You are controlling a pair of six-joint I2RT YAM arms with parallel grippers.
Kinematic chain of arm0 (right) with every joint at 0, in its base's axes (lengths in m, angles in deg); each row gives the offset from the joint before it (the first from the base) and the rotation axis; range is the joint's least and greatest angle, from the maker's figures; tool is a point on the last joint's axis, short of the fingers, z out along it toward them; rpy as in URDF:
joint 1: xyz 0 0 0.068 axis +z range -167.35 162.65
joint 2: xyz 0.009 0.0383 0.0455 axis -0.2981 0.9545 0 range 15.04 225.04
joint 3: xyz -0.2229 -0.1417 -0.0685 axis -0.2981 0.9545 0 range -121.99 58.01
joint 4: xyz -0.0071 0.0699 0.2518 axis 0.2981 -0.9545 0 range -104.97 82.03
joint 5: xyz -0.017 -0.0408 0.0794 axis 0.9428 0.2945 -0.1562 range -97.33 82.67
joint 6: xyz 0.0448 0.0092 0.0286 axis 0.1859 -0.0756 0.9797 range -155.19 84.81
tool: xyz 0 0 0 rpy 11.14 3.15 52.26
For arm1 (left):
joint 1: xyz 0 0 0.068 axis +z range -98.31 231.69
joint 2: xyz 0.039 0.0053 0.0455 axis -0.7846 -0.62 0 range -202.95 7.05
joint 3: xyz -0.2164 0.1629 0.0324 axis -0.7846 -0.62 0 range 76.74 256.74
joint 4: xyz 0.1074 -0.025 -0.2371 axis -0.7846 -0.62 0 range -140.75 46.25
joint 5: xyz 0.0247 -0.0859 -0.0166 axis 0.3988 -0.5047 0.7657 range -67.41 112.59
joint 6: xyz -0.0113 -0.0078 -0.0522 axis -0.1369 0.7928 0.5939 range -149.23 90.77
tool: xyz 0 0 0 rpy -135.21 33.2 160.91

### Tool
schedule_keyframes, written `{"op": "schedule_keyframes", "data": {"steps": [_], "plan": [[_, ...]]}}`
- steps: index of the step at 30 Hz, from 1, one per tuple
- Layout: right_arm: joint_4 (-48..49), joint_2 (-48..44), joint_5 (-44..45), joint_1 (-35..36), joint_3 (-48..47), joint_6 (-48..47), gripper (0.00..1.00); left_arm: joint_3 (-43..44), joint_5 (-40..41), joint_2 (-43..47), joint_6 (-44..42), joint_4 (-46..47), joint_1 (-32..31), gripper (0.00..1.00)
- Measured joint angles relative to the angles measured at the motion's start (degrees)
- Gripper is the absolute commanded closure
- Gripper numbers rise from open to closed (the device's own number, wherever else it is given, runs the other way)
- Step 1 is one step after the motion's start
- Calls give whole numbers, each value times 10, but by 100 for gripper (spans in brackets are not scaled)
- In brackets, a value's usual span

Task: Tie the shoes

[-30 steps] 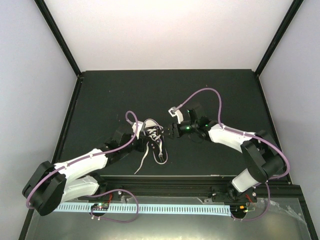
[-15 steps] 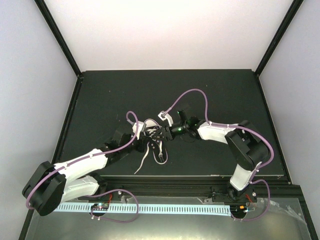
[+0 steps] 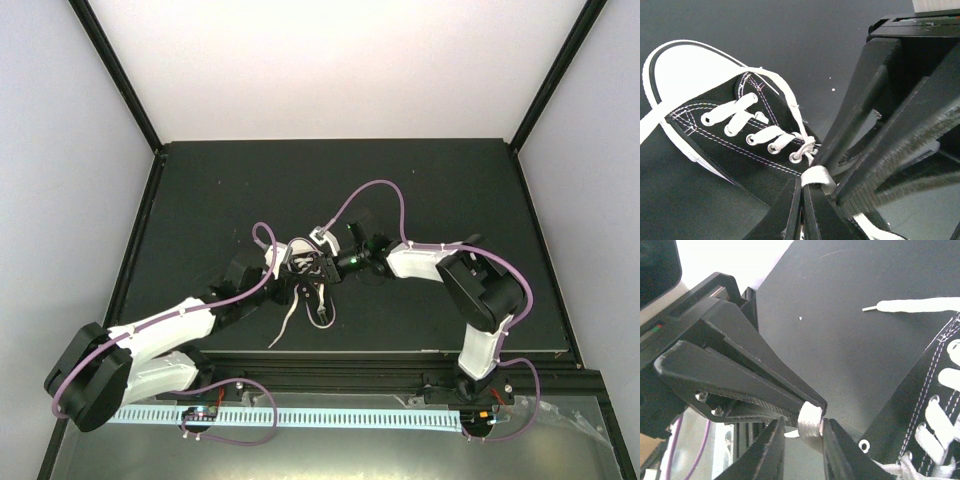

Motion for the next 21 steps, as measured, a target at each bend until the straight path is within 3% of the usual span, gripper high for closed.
{"op": "schedule_keyframes", "data": {"steps": [3,6,7,9,15,18,21], "plan": [[2,1,-1,0,0,-2,98,0,0,0,0,0,0,99],[3,2,1,0,0,0,98,0,-1,0,0,-2,0,94],[5,2,2,0,0,0,98,0,-1,1,-1,-2,0,88],[11,-1,9,0,4,0,98,0,2,4,-3,-6,0,64],[14,-27,41,0,26,0,98,21,71,20,4,-77,2,36],[17,-33,51,0,29,0,98,28,123,42,16,-111,7,31],[20,-33,57,0,29,0,98,29,161,48,23,-129,19,38]]}}
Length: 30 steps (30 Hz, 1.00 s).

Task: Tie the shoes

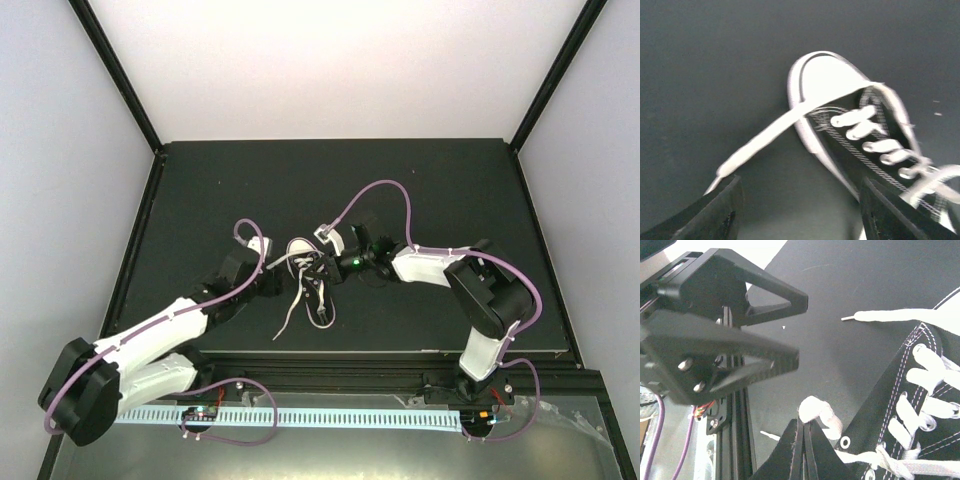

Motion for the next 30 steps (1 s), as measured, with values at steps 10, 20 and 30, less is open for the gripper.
{"op": "schedule_keyframes", "data": {"steps": [10,20,30], "plan": [[7,0,0,0,0,2,98,124,50,-168,-24,-85,59,42],[14,0,-2,0,1,4,98,179,35,-270,-90,-106,59,36],[15,0,-8,0,2,5,98,227,17,-339,-125,-121,61,51]]}}
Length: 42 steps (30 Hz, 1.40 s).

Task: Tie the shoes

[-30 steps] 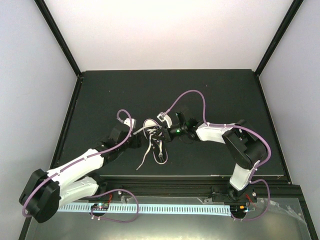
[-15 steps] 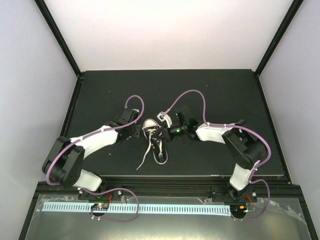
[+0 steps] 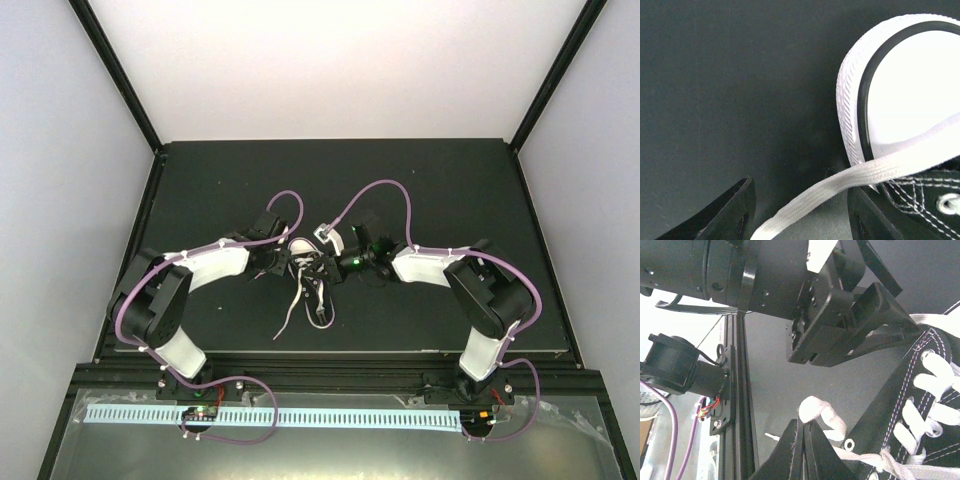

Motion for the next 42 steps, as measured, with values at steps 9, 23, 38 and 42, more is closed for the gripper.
{"op": "schedule_keyframes", "data": {"steps": [9,23,38,42], "plan": [[0,0,-4,0,0,1,98,25,-5,-32,-11,-12,1,65],[0,0,-5,0,0,1,98,36,-5,-45,-4,-42,5,98],[-5,-3,9,0,0,1,98,-76,-36,206,82,-59,3,98],[-7,-4,13,0,0,1,98,-127,-85,272,138,-90,-26,99]]}}
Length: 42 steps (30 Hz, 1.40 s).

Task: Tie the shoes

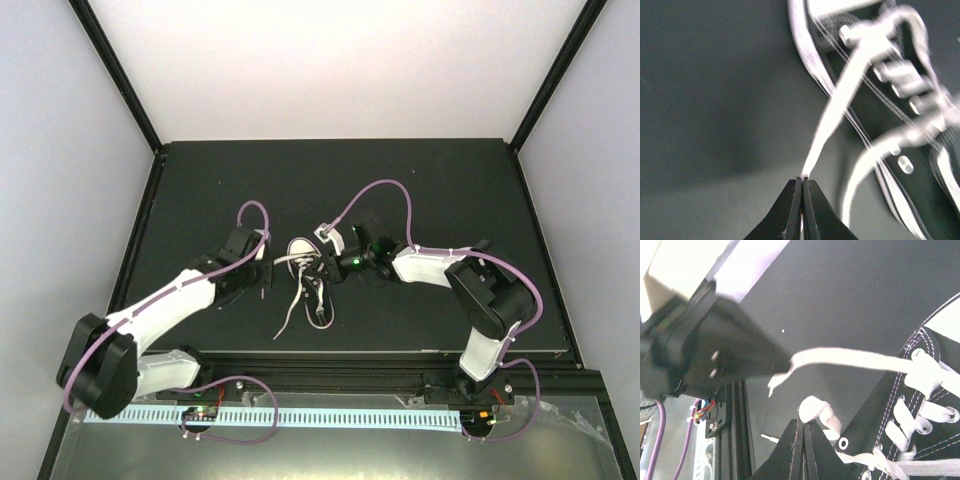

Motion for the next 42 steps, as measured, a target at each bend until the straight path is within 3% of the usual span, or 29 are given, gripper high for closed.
{"op": "schedule_keyframes", "data": {"steps": [4,8,13,17,20,23,28,33,36,42], "plan": [[-3,0,3,0,0,0,98,-22,-53,69,77,-36,-83,98],[-4,0,4,0,0,0,98,-21,-92,124,163,0,-192,98],[-6,0,7,0,0,0,99,23,-102,44,228,83,-295,97],[-7,0,10,0,0,0,98,95,-92,-57,230,121,-333,68],[-7,0,13,0,0,0,98,113,-67,-77,225,126,-336,53],[-7,0,14,0,0,0,98,107,-39,-54,213,107,-328,46],[-7,0,14,0,0,0,98,58,8,55,190,77,-286,43],[-7,0,13,0,0,0,98,-21,17,125,149,87,-189,41],[-7,0,12,0,0,0,98,-58,13,117,104,111,-148,40],[-7,0,11,0,0,0,98,-51,4,9,2,172,-138,43]]}}
